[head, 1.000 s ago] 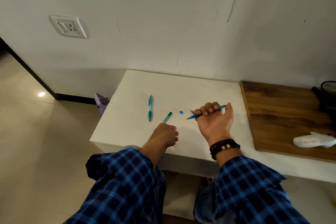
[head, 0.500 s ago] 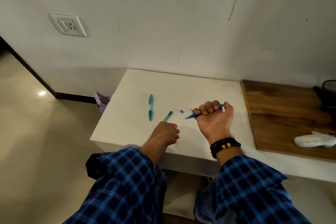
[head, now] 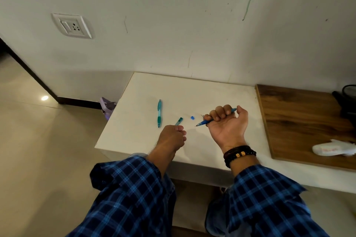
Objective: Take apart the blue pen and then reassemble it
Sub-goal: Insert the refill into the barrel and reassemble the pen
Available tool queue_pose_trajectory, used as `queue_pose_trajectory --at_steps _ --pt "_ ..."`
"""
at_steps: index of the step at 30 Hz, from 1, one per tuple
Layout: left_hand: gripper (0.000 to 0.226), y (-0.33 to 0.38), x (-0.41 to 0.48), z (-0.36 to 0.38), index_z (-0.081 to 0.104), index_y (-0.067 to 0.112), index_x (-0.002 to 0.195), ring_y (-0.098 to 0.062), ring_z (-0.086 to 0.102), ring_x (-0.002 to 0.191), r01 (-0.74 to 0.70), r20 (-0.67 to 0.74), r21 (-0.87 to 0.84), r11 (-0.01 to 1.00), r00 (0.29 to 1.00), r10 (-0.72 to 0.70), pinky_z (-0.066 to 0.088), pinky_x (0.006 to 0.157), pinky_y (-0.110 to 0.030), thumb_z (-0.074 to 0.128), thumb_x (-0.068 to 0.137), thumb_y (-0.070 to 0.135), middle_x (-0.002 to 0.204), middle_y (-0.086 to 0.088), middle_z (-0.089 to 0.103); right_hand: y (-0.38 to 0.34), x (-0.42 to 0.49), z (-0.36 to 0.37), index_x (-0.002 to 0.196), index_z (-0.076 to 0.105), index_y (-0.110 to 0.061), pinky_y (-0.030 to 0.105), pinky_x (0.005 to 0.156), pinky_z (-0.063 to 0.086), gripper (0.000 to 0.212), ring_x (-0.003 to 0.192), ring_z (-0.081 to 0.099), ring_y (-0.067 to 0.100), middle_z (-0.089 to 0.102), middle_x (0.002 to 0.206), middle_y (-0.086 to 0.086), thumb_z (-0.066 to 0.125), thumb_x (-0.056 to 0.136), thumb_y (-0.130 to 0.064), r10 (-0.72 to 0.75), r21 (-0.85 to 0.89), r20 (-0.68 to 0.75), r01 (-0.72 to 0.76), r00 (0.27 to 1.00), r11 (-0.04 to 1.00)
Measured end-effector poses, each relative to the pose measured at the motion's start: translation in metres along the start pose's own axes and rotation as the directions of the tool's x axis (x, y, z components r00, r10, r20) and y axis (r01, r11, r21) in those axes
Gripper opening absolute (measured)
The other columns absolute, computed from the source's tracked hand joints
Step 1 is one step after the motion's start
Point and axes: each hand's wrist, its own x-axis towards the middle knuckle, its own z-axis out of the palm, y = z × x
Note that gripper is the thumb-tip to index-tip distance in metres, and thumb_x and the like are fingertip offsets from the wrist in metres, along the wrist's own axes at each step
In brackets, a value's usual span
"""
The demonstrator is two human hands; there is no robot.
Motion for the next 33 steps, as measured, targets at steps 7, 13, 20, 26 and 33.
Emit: queue_pose_trajectory --at_steps 7,13,20,26,33 --pt "0.035 -0.001 -0.0001 0.0007 0.059 -0.001 0.126 -0.041 0.062 0.116 -0.015 -0.01 0.002 1.0 1.0 0.015 0.051 0.1 -0.051 0.045 0.095 -0.006 0.126 -0.026 0.063 -0.0007 0.0 -0.001 0.063 0.04 -0.017 0.034 0.062 0.031 0.045 0.059 0.023 0.017 0.028 0.065 0.0 0.032 0.097 -0.046 0.007 0.015 -0.004 -0.007 1.0 1.0" --pt "0.035 -0.0016 0.0007 0.0017 0.059 0.001 0.126 -0.039 0.062 0.117 -0.028 -0.001 -0.011 1.0 1.0 0.028 0.05 0.101 -0.05 0.046 0.095 -0.005 0.126 -0.023 0.064 -0.0027 -0.0002 -0.0001 0.063 0.038 -0.017 0.035 0.063 0.03 0.04 0.064 0.018 0.019 0.026 0.066 0.0 0.033 0.094 -0.042 0.013 0.006 -0.005 -0.013 1.0 1.0" --pt "0.032 0.0065 0.0019 0.0067 0.053 0.006 0.133 -0.017 0.062 0.108 0.025 0.036 0.022 0.999 0.999 -0.025 0.051 0.098 -0.03 0.043 0.103 0.005 0.119 -0.004 0.065 -0.004 -0.0007 0.0024 0.064 0.036 -0.017 0.035 0.063 0.029 0.037 0.067 0.015 0.02 0.024 0.067 0.0 0.033 0.093 -0.038 0.019 0.006 0.01 -0.019 1.0 1.0" --pt "0.032 0.0072 -0.0001 0.0059 0.056 0.007 0.131 -0.015 0.064 0.101 0.011 0.035 0.06 0.998 0.999 -0.013 0.052 0.087 -0.024 0.043 0.102 0.002 0.111 -0.002 0.065 -0.0037 -0.0006 0.0007 0.064 0.039 -0.017 0.035 0.064 0.03 0.043 0.068 0.015 0.019 0.025 0.067 0.0 0.032 0.096 -0.045 0.026 -0.003 0.017 -0.026 1.0 1.0" --pt "0.031 0.007 0.0001 0.0059 0.058 0.008 0.129 -0.012 0.063 0.096 0.005 0.038 0.082 0.997 0.999 -0.008 0.053 0.083 -0.022 0.043 0.102 0.002 0.106 0.001 0.065 -0.0034 0.0004 0.0005 0.064 0.04 -0.018 0.035 0.064 0.029 0.044 0.07 0.015 0.019 0.026 0.067 0.0 0.032 0.097 -0.046 0.015 -0.017 0.007 -0.015 1.0 1.0"
